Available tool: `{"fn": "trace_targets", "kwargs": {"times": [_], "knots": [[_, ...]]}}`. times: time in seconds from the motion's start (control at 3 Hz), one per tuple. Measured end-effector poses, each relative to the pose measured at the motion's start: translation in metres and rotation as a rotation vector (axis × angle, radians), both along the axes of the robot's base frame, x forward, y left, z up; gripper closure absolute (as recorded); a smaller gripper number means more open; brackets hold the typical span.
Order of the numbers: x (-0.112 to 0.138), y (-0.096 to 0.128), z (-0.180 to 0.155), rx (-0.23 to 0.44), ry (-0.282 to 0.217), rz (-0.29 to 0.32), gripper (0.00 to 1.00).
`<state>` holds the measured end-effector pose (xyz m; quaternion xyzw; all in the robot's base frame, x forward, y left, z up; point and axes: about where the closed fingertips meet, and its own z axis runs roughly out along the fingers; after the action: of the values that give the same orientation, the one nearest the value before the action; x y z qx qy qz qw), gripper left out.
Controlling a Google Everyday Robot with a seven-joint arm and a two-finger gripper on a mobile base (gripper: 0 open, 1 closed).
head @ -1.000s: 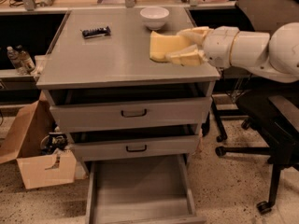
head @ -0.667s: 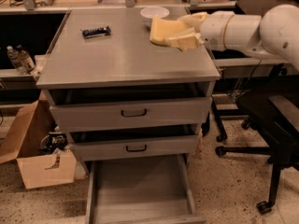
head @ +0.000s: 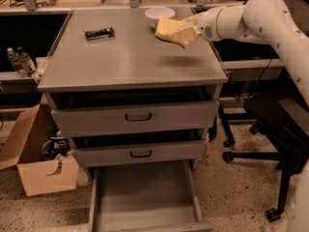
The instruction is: Pick sponge from bottom drawer and place on counter
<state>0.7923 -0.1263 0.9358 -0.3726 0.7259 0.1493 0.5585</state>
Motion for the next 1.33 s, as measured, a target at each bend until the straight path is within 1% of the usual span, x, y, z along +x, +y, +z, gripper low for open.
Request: {"fn": "trace_targets", "kwargs": {"times": [0.33,0.67,1.0,1.33], "knots": [[0.020,-0.006,-0.033,0.002,0.128,-0.057,1.00],[0.031,-0.013,-0.065,0.005,0.245,-0.108,0.74],[0.036,-0.013,-0.075,0.006,0.284,-0.122,0.51],[0.040,-0.013,-0.072,0.018,0.285,-0.122,0.20]]}}
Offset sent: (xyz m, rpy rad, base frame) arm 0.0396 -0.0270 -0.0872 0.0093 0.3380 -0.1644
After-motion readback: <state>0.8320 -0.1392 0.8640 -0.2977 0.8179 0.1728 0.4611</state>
